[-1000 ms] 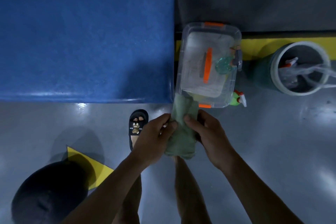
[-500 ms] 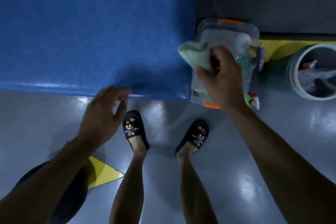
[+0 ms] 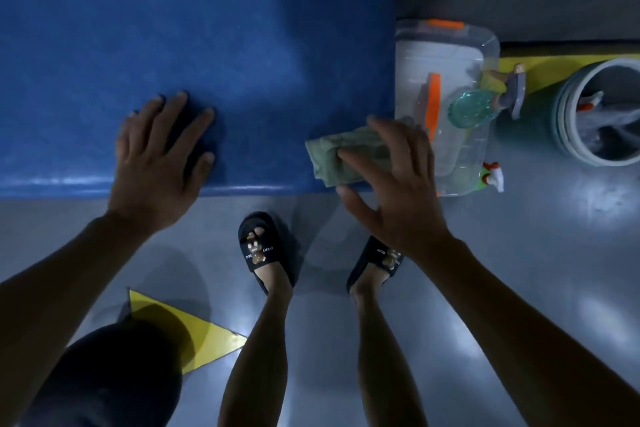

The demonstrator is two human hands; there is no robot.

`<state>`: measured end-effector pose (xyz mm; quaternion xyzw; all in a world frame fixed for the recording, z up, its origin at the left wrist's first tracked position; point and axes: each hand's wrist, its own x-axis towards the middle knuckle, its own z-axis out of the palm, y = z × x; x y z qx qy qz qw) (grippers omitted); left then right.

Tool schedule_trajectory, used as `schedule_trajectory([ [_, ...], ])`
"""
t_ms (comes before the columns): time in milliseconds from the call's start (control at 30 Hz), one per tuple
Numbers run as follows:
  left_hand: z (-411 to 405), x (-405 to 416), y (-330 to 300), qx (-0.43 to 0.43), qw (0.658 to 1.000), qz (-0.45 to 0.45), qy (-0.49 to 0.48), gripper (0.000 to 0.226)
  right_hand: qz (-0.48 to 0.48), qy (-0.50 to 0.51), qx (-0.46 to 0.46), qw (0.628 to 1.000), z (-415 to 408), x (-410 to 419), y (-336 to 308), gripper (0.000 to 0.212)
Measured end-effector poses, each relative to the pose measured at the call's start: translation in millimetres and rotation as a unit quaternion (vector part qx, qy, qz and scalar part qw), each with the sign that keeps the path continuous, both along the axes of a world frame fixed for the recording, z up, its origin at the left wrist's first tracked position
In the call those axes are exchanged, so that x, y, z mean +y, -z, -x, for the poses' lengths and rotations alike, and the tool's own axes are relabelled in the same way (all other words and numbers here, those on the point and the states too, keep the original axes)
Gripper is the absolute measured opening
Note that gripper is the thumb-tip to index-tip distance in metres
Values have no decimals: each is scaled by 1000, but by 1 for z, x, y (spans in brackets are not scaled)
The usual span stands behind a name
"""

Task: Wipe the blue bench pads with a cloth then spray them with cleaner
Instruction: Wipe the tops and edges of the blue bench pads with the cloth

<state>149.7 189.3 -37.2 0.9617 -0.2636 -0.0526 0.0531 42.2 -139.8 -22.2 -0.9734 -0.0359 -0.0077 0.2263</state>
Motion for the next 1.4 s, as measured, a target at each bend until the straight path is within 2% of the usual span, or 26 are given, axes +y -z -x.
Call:
schedule_trajectory([
  [167, 2, 2, 11, 0, 1000, -22, -10, 59, 33, 10, 79, 996, 11, 19, 15, 61],
  [400, -1, 5, 19, -16, 999, -35, -10, 60, 112, 72, 63, 989, -55, 36, 20, 62],
  [567, -1, 5, 17, 13, 999, -35, -13, 62, 58, 108, 107, 987, 23, 61, 16, 67],
  [667, -2, 6, 18, 20, 999, -37, -19, 62, 62, 109, 135, 983, 58, 73, 19, 67],
  [833, -1, 4, 21, 17, 999, -38, -20, 62, 89, 141, 72, 983, -14, 56, 28, 63],
  [933, -2, 4, 23, 11, 999, -42, -19, 61, 92, 219, 44, 970, -65, 40, 30, 60],
  [1000, -2, 4, 23, 12, 999, -44, -17, 61, 87, 243, 39, 965, -68, 43, 31, 60],
  [1233, -3, 4, 21, 9, 998, -58, -15, 61, 34, 131, 101, 986, 36, 100, 24, 64],
  [1333, -3, 4, 21, 5, 998, -59, -15, 61, 52, 72, 84, 992, 26, 75, 29, 60],
  [1400, -2, 2, 22, 3, 998, -55, -15, 61, 50, 97, 73, 991, 0, 41, 29, 58],
])
